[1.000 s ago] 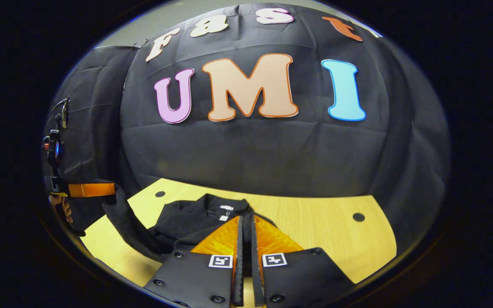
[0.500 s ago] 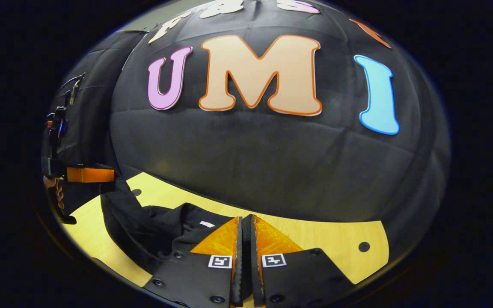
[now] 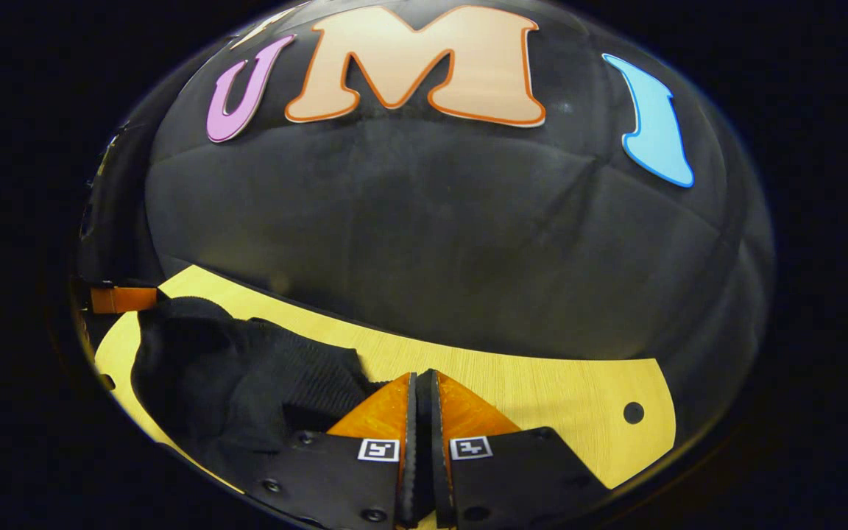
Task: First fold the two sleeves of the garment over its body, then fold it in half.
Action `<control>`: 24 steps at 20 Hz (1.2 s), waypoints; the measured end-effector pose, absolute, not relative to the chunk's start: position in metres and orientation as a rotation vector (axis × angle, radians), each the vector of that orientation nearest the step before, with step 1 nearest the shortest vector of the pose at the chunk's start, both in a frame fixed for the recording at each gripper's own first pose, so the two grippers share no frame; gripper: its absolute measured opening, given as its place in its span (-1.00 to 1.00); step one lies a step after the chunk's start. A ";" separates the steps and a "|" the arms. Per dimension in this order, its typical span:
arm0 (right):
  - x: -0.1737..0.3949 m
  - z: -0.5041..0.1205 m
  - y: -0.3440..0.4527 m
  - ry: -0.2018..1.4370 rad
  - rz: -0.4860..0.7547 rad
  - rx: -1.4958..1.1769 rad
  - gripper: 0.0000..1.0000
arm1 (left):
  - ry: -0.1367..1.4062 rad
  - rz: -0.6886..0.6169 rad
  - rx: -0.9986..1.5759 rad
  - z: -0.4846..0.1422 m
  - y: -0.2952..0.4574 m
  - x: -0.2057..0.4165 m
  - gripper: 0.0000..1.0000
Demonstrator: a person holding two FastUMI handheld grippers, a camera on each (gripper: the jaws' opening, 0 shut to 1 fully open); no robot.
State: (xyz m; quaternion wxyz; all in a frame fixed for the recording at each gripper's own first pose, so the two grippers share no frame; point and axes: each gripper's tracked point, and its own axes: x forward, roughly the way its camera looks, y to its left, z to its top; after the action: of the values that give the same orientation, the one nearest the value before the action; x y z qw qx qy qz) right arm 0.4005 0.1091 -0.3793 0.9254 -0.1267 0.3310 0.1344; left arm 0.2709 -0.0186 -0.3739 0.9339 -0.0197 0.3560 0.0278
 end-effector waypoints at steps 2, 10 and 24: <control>0.413 -0.368 0.100 0.633 0.246 -0.271 0.11 | 0.754 0.060 -0.036 -0.375 -0.014 0.264 -0.46; 0.404 -0.294 0.085 0.501 0.254 -0.215 0.98 | 0.536 0.121 0.081 -0.278 0.008 0.280 0.90; 0.198 -0.117 0.080 0.162 0.322 -0.028 0.96 | 0.103 0.066 0.059 -0.070 -0.021 0.174 0.84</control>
State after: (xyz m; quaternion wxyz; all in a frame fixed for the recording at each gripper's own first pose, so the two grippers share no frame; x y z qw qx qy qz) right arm 0.1983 0.0801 -0.1170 0.9837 -0.0138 0.0805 0.1599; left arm 0.1740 -0.0206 -0.0700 0.9977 0.0294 0.0514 0.0328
